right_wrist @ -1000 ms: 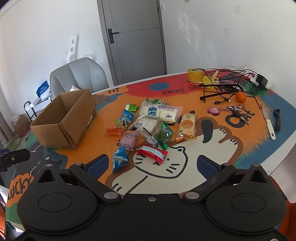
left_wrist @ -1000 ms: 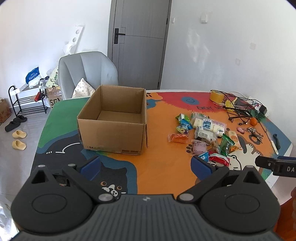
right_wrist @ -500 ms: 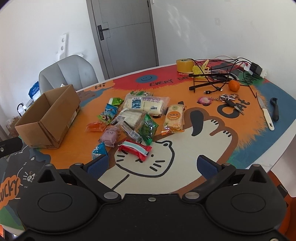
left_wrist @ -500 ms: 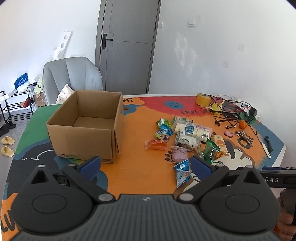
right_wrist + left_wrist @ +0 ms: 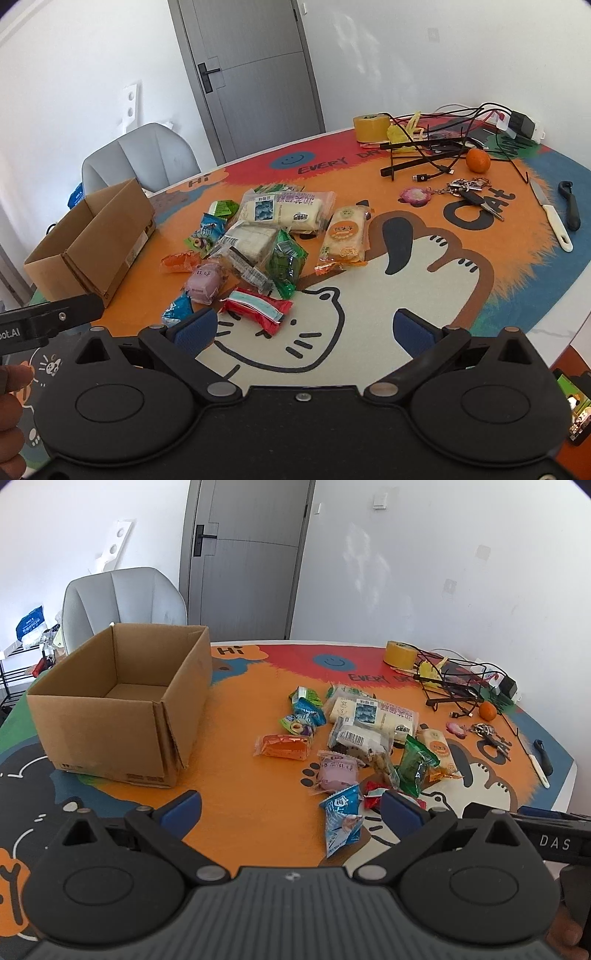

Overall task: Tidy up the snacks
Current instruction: 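Grasp the blue snack bag with the left tool while the right tool grasps the red-and-white bar, then lift the blue bag with the left tool while the right tool carries the red bar toward the box, then open the left tool over the box while the right tool drops the red bar in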

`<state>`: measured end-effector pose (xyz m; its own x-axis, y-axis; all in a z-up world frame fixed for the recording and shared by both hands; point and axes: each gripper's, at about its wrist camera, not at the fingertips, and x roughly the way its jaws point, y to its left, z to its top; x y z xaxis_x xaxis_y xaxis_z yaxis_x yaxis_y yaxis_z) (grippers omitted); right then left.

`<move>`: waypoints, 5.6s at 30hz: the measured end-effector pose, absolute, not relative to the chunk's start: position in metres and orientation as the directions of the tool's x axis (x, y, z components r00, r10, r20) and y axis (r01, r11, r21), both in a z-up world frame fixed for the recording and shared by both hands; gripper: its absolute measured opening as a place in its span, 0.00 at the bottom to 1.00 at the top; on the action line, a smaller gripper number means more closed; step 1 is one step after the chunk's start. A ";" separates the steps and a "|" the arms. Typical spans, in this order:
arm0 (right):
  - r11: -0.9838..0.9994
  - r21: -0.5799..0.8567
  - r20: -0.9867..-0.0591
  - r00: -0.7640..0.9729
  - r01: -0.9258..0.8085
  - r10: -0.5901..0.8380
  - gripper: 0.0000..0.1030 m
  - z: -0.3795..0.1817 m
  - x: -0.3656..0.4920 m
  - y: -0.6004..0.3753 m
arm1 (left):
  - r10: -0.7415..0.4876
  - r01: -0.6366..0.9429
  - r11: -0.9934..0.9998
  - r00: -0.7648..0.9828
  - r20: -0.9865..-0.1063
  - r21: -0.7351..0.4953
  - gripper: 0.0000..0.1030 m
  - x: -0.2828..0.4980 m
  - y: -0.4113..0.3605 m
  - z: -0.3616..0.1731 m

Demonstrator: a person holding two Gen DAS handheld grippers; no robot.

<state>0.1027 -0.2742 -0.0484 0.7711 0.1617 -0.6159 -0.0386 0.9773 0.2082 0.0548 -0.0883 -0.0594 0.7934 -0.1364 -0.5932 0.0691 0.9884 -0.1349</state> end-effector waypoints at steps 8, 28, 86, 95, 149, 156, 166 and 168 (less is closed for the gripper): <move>0.968 0.249 -0.622 0.761 -0.031 0.184 1.00 -0.065 0.119 -0.286 | -0.159 0.082 0.985 0.768 -0.621 -0.151 0.96 0.073 -0.103 -0.081; 0.956 0.278 -0.625 0.739 -0.090 0.251 0.83 -0.083 0.145 -0.279 | -0.167 0.077 0.984 0.733 -0.660 -0.163 0.45 0.102 -0.125 -0.114; 0.962 0.178 -0.647 0.712 -0.209 0.274 0.22 -0.084 0.157 -0.192 | -0.037 -0.111 0.974 0.778 -0.627 -0.196 0.27 0.071 -0.030 -0.103; 0.955 0.213 -0.601 0.742 -0.209 0.296 0.21 -0.069 0.144 -0.201 | -0.049 -0.104 0.972 0.786 -0.616 -0.209 0.24 0.066 -0.025 -0.100; 0.814 0.366 -0.433 0.691 -0.451 0.578 0.21 0.008 0.234 -0.057 | 0.137 -0.278 0.927 0.876 -0.462 -0.253 0.46 0.144 0.092 -0.006; 0.807 0.381 -0.440 0.679 -0.452 0.588 0.21 0.005 0.241 -0.048 | 0.174 -0.310 0.915 0.882 -0.439 -0.260 0.77 0.129 0.097 -0.005; 0.811 0.403 -0.427 0.696 -0.425 0.577 0.60 0.004 0.233 -0.055 | 0.227 -0.384 0.869 0.868 -0.441 -0.310 0.94 0.108 0.109 -0.008; 0.818 0.402 -0.425 0.707 -0.411 0.565 0.67 0.005 0.228 -0.062 | 0.223 -0.391 0.862 0.865 -0.450 -0.323 0.94 0.106 0.109 -0.010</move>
<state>0.2278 -0.0615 0.0048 0.7075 0.5646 -0.4251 -0.4112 0.8181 0.4021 0.1061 0.1086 -0.0102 0.8646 0.2232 -0.4501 -0.3905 0.8622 -0.3226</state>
